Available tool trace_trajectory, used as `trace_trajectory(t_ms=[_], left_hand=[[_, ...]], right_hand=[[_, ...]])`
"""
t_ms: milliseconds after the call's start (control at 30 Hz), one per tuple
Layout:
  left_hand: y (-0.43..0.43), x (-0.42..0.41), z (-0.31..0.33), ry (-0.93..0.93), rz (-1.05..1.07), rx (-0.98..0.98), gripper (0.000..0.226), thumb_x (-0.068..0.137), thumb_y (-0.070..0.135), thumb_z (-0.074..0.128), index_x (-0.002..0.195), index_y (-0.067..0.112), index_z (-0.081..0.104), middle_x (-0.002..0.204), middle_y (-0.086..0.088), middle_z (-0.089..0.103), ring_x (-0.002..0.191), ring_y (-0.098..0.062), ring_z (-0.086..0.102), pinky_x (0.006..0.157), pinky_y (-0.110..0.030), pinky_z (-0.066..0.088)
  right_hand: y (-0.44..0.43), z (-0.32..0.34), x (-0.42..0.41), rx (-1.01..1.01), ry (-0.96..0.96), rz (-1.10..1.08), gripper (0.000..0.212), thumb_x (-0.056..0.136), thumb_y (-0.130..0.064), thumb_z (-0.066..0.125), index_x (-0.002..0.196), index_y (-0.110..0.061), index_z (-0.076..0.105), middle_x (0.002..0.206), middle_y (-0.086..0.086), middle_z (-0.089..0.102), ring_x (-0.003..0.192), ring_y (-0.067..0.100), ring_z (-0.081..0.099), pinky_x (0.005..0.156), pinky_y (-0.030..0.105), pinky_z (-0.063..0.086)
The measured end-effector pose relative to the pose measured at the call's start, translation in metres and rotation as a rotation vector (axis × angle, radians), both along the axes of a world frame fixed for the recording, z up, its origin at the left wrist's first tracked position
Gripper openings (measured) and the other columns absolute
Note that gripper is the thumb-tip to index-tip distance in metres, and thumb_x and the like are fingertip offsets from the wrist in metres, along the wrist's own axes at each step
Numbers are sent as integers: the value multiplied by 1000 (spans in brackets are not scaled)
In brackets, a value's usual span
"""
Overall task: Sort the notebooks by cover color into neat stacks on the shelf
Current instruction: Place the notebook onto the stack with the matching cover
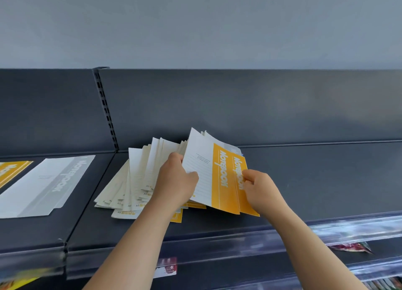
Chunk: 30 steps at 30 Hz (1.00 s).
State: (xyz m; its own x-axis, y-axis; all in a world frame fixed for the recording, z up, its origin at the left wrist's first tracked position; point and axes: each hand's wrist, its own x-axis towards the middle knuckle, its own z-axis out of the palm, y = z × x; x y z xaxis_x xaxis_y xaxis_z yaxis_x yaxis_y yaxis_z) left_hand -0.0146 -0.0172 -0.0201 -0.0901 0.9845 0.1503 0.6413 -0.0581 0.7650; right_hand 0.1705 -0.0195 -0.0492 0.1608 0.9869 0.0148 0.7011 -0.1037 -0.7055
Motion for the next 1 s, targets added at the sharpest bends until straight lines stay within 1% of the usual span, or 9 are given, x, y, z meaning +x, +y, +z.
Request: trace_trajectory(t_ms=[133,233,333,400,533,667,800,900,1000], left_hand=[[-2,-3,1,-4,21,-7,21,91,17,57,109,15,46,104,6,55,71,-6,53,38,-10,34],[-6,-10,-1,-21,20,-24,21,90,19,58,108,16,49,106,5,59,75,-7,56,43,-11,34],[-10,-19,-1,-81,16,-16,22,89,18,59,109,17,51,109,6,61,86,-9,58,49,-13,38],[-15,-24,1,-141,8,1,24,90,15,58,112,21,51,110,8,62,89,-6,58,53,-14,42],[-25,-36,5,-275,1,73,32,92,10,53,119,27,53,112,15,62,95,1,58,57,-10,44],[-34,-59,14,-341,82,151,31,93,9,49,113,33,50,110,18,59,93,4,56,52,-5,42],[-43,-93,16,-366,134,152,35,92,9,46,119,32,48,109,19,58,93,6,54,61,-10,41],[-50,-126,15,-380,174,133,36,91,8,43,115,34,47,107,21,59,97,4,55,66,-16,44],[-59,-166,15,-387,211,130,38,91,6,41,118,31,46,110,18,59,99,0,55,68,-17,45]], right_hand=[[-2,2,-4,32,72,42,28,98,-11,29,103,-6,57,92,3,55,72,13,49,61,25,42],[-5,1,-12,60,148,56,31,100,-14,31,116,-15,57,107,-2,54,80,11,50,72,29,47],[-4,1,-14,114,144,49,34,98,-15,38,130,-21,50,127,0,54,90,11,48,61,14,42],[-3,4,-15,107,125,63,36,97,-19,44,132,-19,47,132,0,53,96,10,48,57,12,38],[0,14,-34,149,152,102,34,95,-27,49,128,-19,49,116,-2,58,90,11,52,61,17,41],[-3,26,-62,272,241,199,36,91,-29,58,125,-33,46,113,-14,56,83,7,59,61,15,46],[-6,39,-101,323,262,267,40,90,-24,61,126,-35,46,111,-17,56,81,6,61,69,28,56],[-8,44,-136,340,237,340,39,91,-23,59,125,-37,46,106,-22,54,80,2,59,67,25,54],[-9,46,-178,345,250,412,37,91,-19,58,114,-45,46,99,-27,53,78,4,61,65,31,57]])
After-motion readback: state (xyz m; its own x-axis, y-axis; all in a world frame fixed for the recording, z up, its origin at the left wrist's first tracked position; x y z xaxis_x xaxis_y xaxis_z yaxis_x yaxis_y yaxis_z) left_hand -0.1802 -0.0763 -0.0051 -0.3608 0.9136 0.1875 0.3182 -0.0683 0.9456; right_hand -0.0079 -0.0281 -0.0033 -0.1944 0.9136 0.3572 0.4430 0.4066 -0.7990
